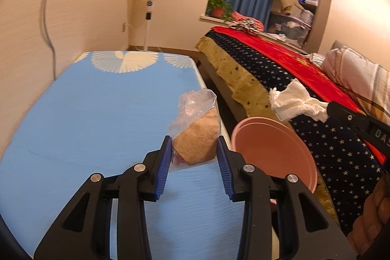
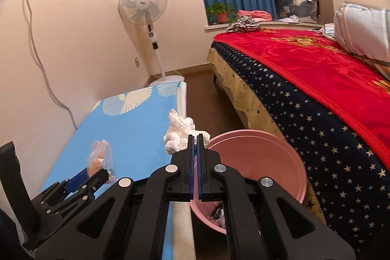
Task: Collect trash
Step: 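Carry the tissue in right gripper while left carries the cracker bag over the bin, then open both grippers over the pink bin to drop tissue and bag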
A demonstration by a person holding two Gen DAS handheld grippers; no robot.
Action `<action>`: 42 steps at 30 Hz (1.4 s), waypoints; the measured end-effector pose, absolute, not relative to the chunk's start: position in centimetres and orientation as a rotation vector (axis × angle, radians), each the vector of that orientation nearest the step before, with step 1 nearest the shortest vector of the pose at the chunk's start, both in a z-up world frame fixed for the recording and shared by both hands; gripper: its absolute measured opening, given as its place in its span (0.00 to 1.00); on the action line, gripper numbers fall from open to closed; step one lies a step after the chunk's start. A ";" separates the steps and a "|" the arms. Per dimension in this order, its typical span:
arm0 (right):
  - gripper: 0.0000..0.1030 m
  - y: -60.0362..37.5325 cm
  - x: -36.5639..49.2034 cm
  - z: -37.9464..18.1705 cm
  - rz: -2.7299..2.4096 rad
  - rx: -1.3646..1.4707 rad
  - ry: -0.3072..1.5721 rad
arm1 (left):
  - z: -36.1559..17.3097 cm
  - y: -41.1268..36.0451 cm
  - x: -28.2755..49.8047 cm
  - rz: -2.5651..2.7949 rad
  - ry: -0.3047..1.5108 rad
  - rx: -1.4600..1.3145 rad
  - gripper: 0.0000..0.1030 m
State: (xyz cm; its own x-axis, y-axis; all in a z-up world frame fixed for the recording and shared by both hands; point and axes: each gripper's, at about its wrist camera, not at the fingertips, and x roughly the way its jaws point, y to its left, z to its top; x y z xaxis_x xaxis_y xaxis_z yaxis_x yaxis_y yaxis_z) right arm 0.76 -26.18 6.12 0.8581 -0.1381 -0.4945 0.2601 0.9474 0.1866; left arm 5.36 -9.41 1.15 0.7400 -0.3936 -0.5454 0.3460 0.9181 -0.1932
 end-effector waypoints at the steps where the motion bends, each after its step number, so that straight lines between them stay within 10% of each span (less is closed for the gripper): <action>1: 0.02 -26.5 0.7 6.1 -0.224 0.258 0.496 | 1.1 -9.6 5.4 -0.418 0.614 -0.080 0.36; 35: 0.03 -34.4 0.8 3.5 -0.502 0.337 0.523 | -2.0 -20.4 8.1 -0.650 0.655 -0.036 0.39; 38: 0.09 -34.5 0.9 3.6 -0.506 0.339 0.531 | -1.9 -20.0 8.1 -0.641 0.645 -0.041 0.58; 42: 0.47 -34.2 0.7 4.0 -0.514 0.337 0.519 | -1.5 -18.9 8.4 -0.604 0.645 -0.037 0.60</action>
State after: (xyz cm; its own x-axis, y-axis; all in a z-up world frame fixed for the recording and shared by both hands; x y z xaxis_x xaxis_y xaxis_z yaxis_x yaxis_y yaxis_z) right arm 0.69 -34.19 4.00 0.7473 -0.3771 -0.5471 0.5429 0.8212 0.1755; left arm 8.37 -18.93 -1.54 0.6344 -0.5396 -0.5534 0.5170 0.8285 -0.2151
